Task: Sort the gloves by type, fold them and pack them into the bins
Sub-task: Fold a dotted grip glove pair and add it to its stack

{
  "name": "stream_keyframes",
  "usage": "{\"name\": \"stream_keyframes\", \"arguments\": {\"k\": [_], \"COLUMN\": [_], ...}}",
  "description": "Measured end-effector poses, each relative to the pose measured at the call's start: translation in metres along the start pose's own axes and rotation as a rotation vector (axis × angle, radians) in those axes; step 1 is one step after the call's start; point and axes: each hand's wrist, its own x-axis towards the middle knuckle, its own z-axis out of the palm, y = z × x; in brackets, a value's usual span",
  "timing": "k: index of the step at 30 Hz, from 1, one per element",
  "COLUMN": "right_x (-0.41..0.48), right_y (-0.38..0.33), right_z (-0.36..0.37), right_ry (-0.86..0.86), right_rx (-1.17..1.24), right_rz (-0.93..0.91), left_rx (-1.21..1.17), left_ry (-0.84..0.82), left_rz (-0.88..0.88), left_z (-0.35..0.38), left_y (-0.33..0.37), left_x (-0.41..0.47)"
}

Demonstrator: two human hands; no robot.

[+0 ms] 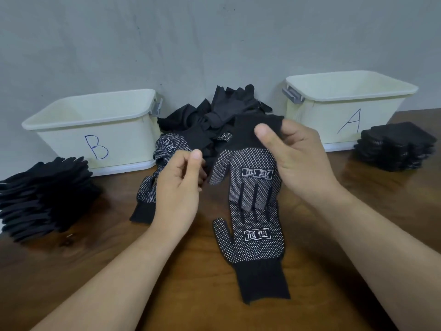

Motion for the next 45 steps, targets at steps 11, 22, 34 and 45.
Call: {"name": "stream_keyframes", "arguments": {"k": [11,22,34,45], "right_x": [0.018,-0.021,-0.107,-0.144], "right_y": [0.030,0.029,0.014,0.007], "right_z": [0.006,0.002,-0.019,-0.022], "right_ry": [-0.072,-0.106,-0.260,-0.619], "right_rx": [-0.082,-0.100,-0.253,-0.928], "right_rz": [0.045,0.078,0.169,-0.022], "left_rx": [0.229,0.217,0.317,0.320], "left_ry": [-0.109,-0.157,-0.288,-0.326], "left_rz": [-0.072,-0.131,-0.039,0.016], "left_z": [-0.001,0.002,-0.005,-0.018], "left_y": [-0.024,-0.031,-0.023,-0.014], "left_x": [0.015,0.014,0.003,-0.024]}}
